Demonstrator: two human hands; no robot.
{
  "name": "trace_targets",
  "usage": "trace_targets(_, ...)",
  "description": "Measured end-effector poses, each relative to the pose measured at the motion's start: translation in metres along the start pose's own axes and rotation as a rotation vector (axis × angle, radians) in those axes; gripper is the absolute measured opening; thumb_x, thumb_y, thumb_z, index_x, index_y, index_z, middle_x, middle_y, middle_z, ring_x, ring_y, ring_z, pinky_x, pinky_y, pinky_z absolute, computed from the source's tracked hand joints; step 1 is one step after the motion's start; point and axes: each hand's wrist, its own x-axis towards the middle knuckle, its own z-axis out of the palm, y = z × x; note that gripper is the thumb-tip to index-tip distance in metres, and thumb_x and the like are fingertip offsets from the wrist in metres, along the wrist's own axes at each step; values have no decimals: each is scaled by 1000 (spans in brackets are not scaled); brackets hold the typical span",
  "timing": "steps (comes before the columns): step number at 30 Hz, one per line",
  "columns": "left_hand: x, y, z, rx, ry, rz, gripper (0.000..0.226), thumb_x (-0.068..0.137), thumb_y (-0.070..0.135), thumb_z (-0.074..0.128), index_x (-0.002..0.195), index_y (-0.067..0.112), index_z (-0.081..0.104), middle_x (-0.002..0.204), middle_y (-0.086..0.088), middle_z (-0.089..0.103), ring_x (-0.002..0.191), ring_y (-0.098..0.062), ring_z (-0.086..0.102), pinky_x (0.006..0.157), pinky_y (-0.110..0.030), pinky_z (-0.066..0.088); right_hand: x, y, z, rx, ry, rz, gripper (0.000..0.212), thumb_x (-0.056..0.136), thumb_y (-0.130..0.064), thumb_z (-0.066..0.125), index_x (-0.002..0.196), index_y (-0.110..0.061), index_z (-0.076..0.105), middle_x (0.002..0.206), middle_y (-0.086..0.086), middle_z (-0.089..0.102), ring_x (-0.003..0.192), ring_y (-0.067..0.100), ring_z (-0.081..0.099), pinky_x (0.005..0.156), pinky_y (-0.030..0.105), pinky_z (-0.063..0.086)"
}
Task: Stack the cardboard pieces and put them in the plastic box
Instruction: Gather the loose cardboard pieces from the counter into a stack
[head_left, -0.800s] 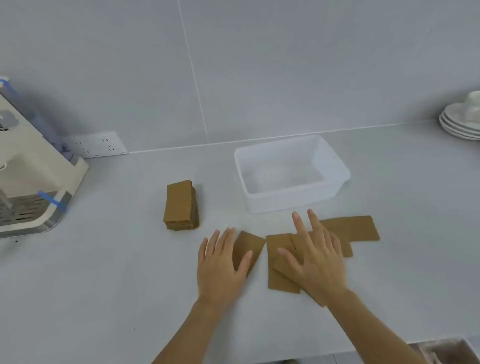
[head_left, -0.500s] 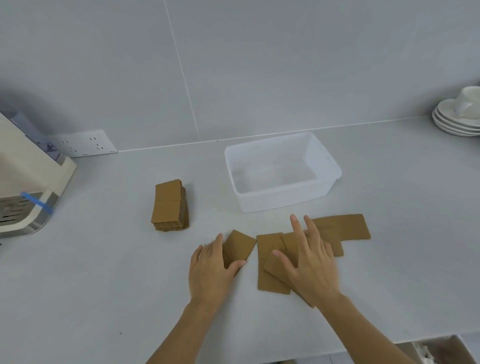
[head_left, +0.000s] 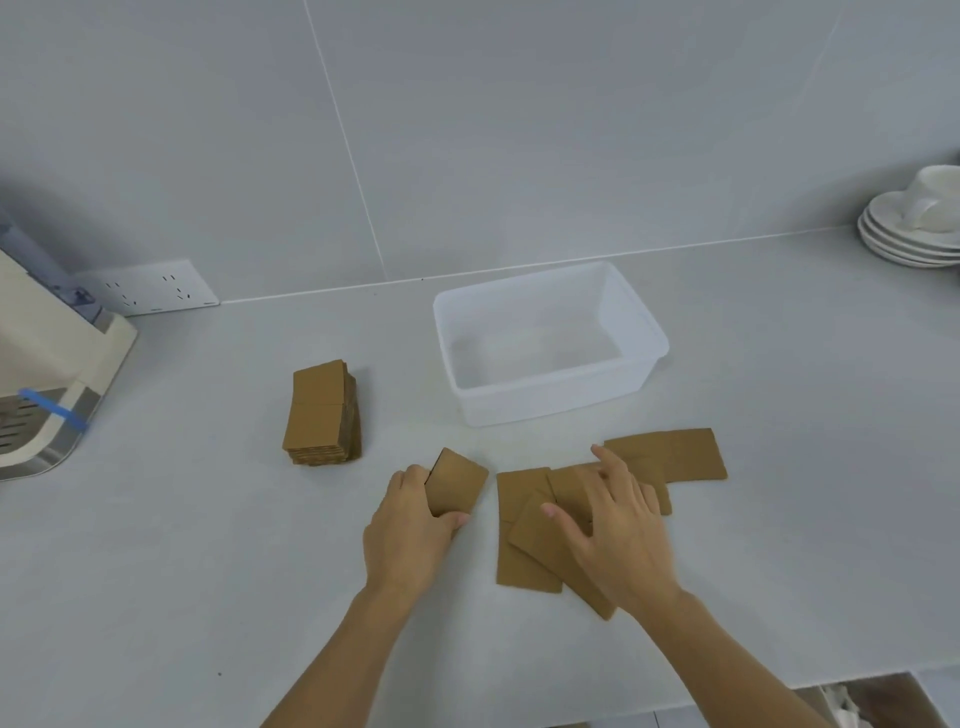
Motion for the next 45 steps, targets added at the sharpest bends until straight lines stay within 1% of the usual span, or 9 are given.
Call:
trace_targets(5, -3, 0, -12, -157, -19, -2, 26, 80, 31, 68, 85, 15, 47, 75, 2, 55, 67, -16, 54, 58, -29, 44, -7, 4, -1, 26, -9, -45, 61, 87, -61, 31, 88, -12, 67, 100, 7, 68, 88, 23, 66, 80, 36, 47)
trace_targets(10, -7, 2, -17, -427, -111, -12, 16, 87, 19, 60, 82, 28, 48, 93, -7, 65, 78, -20, 59, 64, -27, 47, -12, 8, 0, 34, -48, -55, 47, 72, -57, 48, 84, -15, 67, 92, 1, 66, 85, 20, 63, 84, 32, 34)
trace_targets(16, -13, 4, -16, -924, -198, -160, 24, 90, 0, 54, 104, 19, 54, 90, -5, 71, 79, -18, 68, 61, -19, 51, -17, 14, 4, -119, -181, -63, 71, 63, -70, 44, 100, -12, 64, 105, 3, 63, 92, 21, 61, 89, 37, 36)
trace_targets(20, -18, 7, -7, -1005, -204, -212, 14, 89, 10, 59, 99, 20, 59, 86, -3, 73, 77, -21, 69, 72, -32, 54, -19, 16, 6, -200, -196, -120, 70, 62, -64, 43, 99, -8, 66, 106, 4, 64, 95, 18, 53, 82, 41, 48)
trace_targets(27, -29, 18, 7, -1104, -190, -284, 17, 87, 19, 63, 104, 17, 60, 95, -7, 73, 84, -21, 70, 63, -27, 55, -18, 18, 5, -145, -159, -120, 63, 56, -58, 58, 101, -14, 58, 101, 3, 66, 91, 21, 61, 82, 40, 47)
trace_targets(30, -33, 22, 9, -1162, -217, -300, 20, 86, 20, 63, 104, 11, 62, 94, -9, 73, 83, -19, 70, 61, -26, 58, -18, 15, 3, -37, -181, -99, 66, 60, -49, 73, 112, -13, 52, 99, 2, 64, 86, 22, 64, 78, 35, 46)
trace_targets(34, -37, 25, 12, -1146, -247, -301, 30, 84, 25, 65, 108, 7, 62, 96, -11, 73, 82, -20, 70, 60, -26, 56, -15, 8, -5, 153, -286, 14, 66, 80, -38, 65, 134, -16, 34, 123, -2, 43, 101, 17, 53, 78, 21, 42)
trace_targets(38, -40, 26, 12, -1166, -268, -330, 40, 81, 34, 66, 109, 6, 63, 98, -14, 73, 83, -23, 70, 61, -28, 56, -12, 6, -11, 460, -242, 156, 40, 90, -11, 54, 129, -12, 45, 117, -4, 49, 102, 10, 49, 90, 23, 44)
trace_targets(45, -51, 33, 16, -1293, -433, -347, 55, 68, 45, 68, 116, 18, 62, 108, -8, 73, 98, -25, 70, 78, -41, 57, -12, -18, -26, 1048, -180, 428, 24, 88, -5, 57, 103, -24, 56, 100, -6, 65, 92, 3, 62, 69, 13, 50)
